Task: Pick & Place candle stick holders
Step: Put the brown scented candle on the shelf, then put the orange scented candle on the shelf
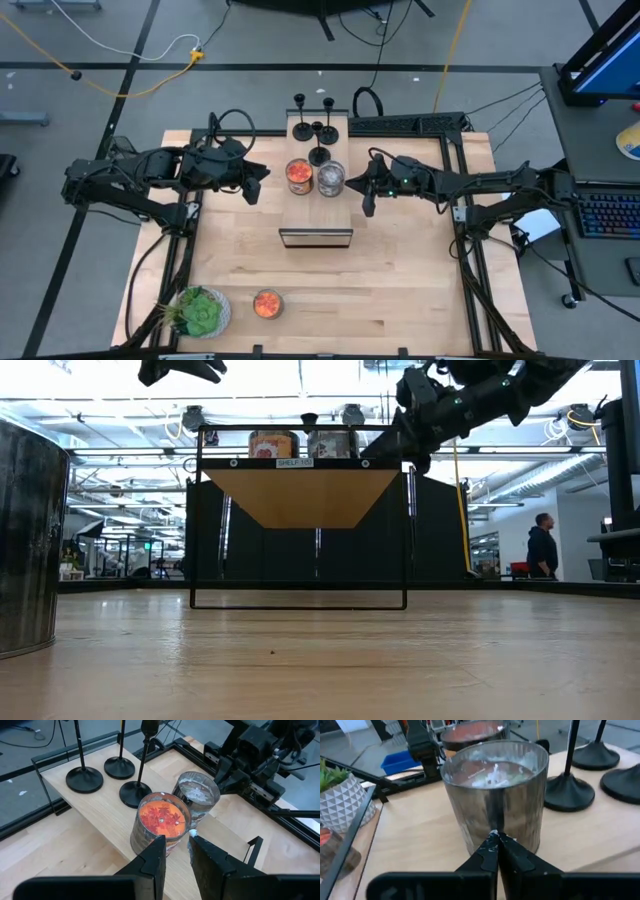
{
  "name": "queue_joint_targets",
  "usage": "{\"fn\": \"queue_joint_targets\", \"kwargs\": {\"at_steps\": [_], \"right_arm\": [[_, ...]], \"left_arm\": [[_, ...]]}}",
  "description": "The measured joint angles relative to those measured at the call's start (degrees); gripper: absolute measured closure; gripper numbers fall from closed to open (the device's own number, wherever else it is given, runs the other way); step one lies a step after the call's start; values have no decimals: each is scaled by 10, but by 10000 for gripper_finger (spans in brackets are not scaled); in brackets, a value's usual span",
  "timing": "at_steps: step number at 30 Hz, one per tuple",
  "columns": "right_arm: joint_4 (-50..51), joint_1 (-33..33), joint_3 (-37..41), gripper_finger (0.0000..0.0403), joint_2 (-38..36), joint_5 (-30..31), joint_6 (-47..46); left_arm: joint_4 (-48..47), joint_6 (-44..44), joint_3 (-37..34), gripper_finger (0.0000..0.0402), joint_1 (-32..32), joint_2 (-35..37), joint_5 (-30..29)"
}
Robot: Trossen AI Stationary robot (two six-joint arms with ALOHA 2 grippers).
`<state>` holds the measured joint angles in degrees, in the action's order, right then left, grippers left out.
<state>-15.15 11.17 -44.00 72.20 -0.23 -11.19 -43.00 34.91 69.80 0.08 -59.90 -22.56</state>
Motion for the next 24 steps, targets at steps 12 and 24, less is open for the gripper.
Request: {"fn": "queue_joint_targets", "kwargs": {"at_steps": [12, 24], "right_arm": [[105, 0, 0, 402, -123, 31, 18], [199, 2, 5, 402, -229, 96, 14]], "left_arm": [[0, 17, 0, 311, 19, 0, 99], [-29, 205, 0, 311, 154, -35, 230]]}}
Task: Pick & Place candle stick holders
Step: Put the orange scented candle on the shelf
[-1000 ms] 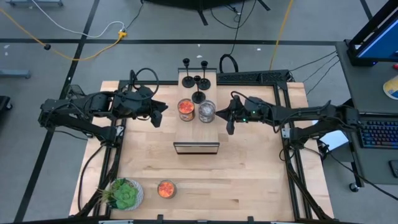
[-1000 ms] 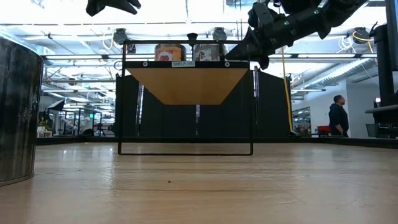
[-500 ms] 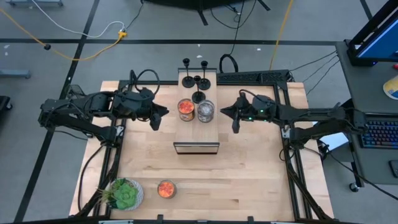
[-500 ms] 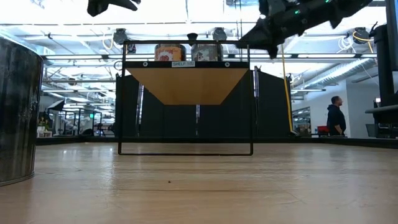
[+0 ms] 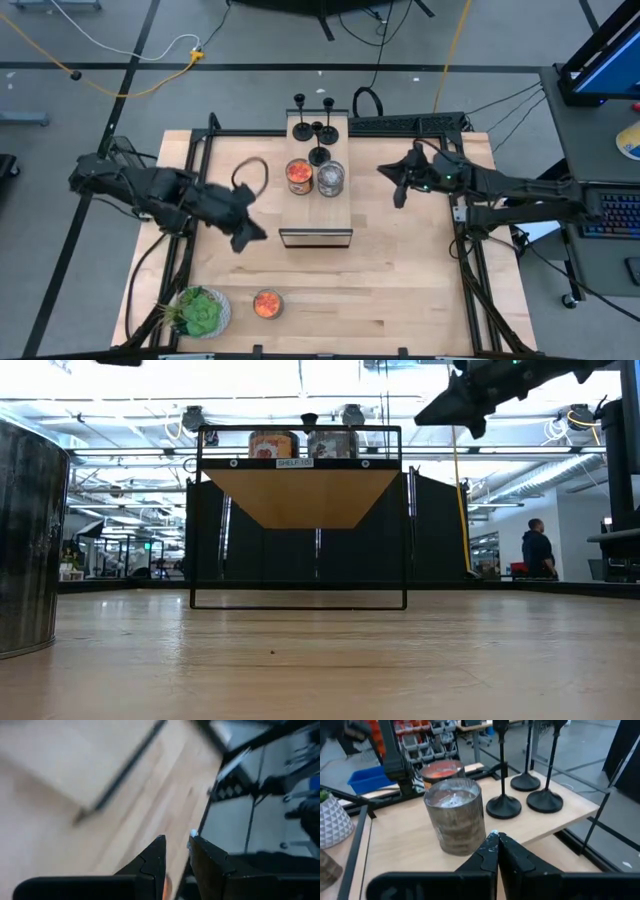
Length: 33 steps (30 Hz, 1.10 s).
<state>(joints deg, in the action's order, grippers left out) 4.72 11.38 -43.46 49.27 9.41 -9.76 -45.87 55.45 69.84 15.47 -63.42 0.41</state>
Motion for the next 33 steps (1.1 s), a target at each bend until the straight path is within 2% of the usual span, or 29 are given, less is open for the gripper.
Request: {"fn": "queue_joint_targets", "kwargs": {"at_steps": [3, 7, 17, 28, 33], "right_arm": [[-8, 3, 15, 402, -17, 3, -2], [-8, 3, 39, 398, -38, 29, -19], [-108, 3, 114, 378, -80, 24, -30], [-100, 3, 147, 306, -129, 23, -31], [-101, 3, 147, 277, -151, 17, -33]], "left_arm": [[-34, 69, 0, 311, 40, -19, 13], [-72, 117, 0, 311, 81, -50, 19], [-83, 127, 0, 311, 126, -123, 42], [-80, 156, 0, 311, 143, -177, 37], [-79, 177, 0, 286, 142, -189, 14]]}}
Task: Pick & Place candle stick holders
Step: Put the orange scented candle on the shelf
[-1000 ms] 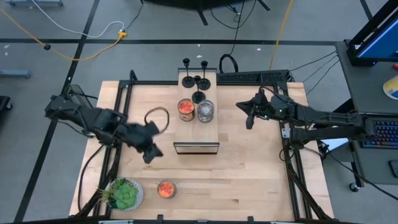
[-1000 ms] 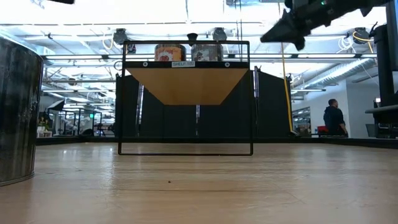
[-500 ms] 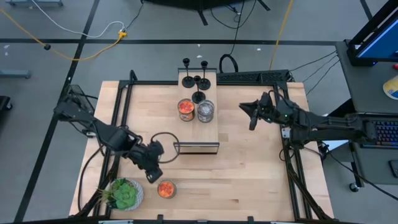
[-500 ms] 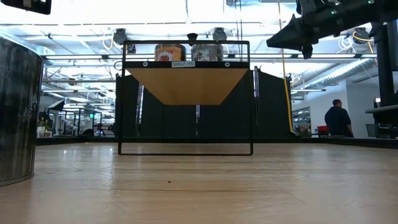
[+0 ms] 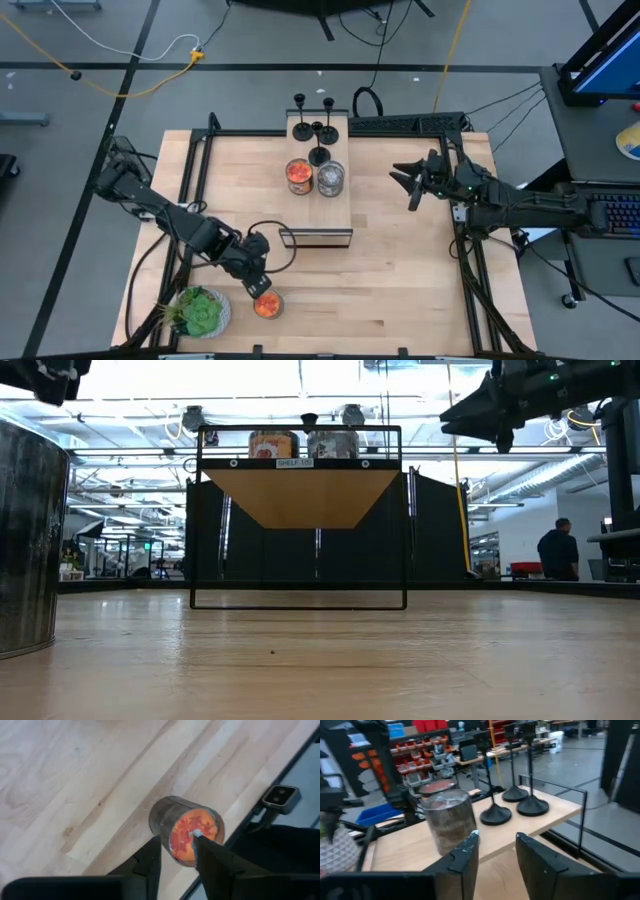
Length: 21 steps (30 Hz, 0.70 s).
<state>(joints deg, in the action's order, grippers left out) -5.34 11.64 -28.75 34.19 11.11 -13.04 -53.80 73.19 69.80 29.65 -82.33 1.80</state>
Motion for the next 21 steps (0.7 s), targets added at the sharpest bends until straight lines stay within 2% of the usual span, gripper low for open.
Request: {"fn": "queue_joint_targets", "kwargs": {"at_steps": [3, 11, 15, 21], "right_arm": [[0, 0, 0, 266, -8, -23, 1], [30, 0, 0, 250, -16, -24, 17], [41, 0, 0, 250, -16, -24, 17], [39, 0, 0, 249, -16, -24, 17]], "left_arm": [[1, 9, 0, 253, 2, -9, -3], [4, 13, 0, 169, 12, -54, 13], [5, 3, 0, 157, 14, -82, 42], [5, -12, 0, 165, 16, -113, 41]]}}
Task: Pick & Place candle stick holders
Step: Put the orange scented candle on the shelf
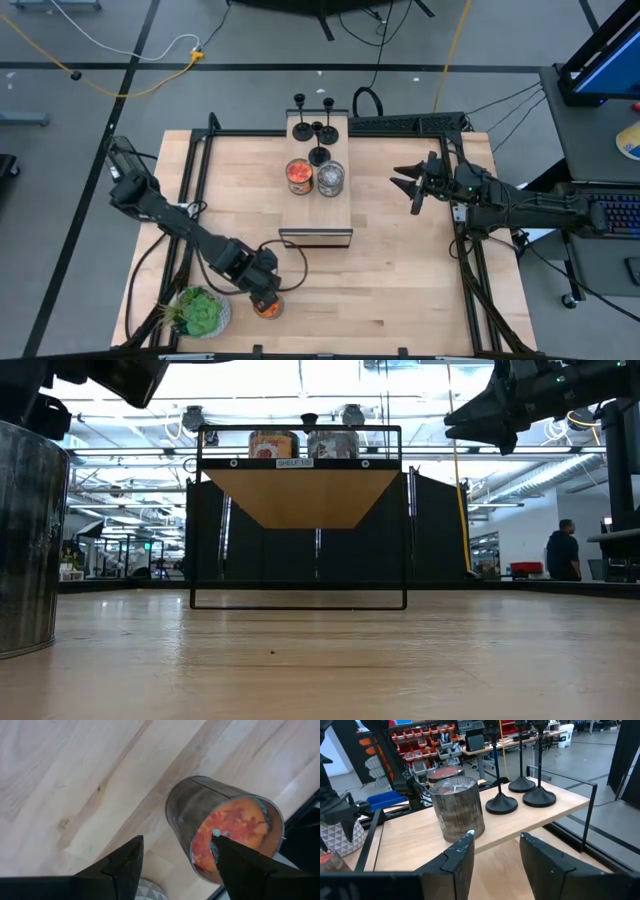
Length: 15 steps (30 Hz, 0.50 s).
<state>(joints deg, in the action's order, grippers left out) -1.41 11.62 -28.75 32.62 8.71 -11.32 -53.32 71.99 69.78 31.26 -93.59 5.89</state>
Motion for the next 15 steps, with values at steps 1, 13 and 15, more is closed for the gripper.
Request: {"fn": "queue_joint_targets", "kwargs": {"at_steps": [1, 13, 15], "right_arm": [[0, 0, 0, 249, 0, 0, 0], [0, 0, 0, 248, 0, 0, 0], [0, 0, 0, 248, 0, 0, 0]], "left_arm": [[0, -3, 0, 167, -1, -4, -1], [3, -31, 0, 173, -15, -34, -14], [3, -40, 0, 183, -18, -41, -13]]}}
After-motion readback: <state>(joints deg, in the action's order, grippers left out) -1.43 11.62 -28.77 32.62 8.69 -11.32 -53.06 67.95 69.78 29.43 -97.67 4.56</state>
